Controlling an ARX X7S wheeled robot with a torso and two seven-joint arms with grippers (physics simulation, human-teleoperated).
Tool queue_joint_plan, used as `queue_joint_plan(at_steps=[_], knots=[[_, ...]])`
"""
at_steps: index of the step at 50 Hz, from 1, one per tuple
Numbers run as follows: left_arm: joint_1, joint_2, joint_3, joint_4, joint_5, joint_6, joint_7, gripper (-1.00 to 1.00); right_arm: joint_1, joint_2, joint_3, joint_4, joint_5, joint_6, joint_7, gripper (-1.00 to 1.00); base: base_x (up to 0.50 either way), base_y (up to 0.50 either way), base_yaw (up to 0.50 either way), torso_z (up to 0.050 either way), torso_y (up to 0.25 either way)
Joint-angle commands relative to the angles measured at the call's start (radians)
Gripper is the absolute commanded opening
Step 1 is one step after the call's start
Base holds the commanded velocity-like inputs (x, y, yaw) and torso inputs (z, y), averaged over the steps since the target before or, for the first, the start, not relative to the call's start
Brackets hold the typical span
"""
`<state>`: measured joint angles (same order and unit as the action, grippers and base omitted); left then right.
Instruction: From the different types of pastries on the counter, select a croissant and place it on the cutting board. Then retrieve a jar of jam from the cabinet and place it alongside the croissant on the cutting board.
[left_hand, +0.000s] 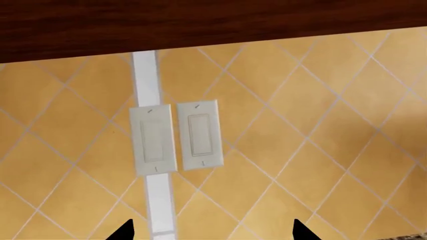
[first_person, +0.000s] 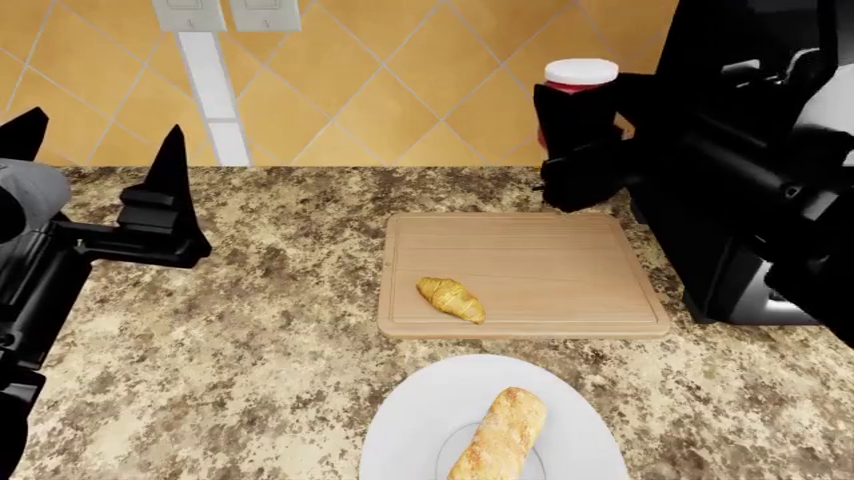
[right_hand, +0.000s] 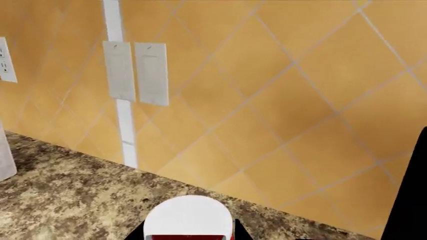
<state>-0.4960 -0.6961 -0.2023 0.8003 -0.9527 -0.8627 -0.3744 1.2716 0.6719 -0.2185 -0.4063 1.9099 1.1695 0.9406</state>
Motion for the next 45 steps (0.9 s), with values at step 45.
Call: queue_joint_plan(at_steps=[45], knots=[[-0.001,0.010,0.048,-0.027,0.003,0.013,-0.010,1.00,-0.597,-0.091,-0.008,0.045,-0.991,-0.548,-0.855,-1.00,0.00,0.00,0.00,0.000,0.000]])
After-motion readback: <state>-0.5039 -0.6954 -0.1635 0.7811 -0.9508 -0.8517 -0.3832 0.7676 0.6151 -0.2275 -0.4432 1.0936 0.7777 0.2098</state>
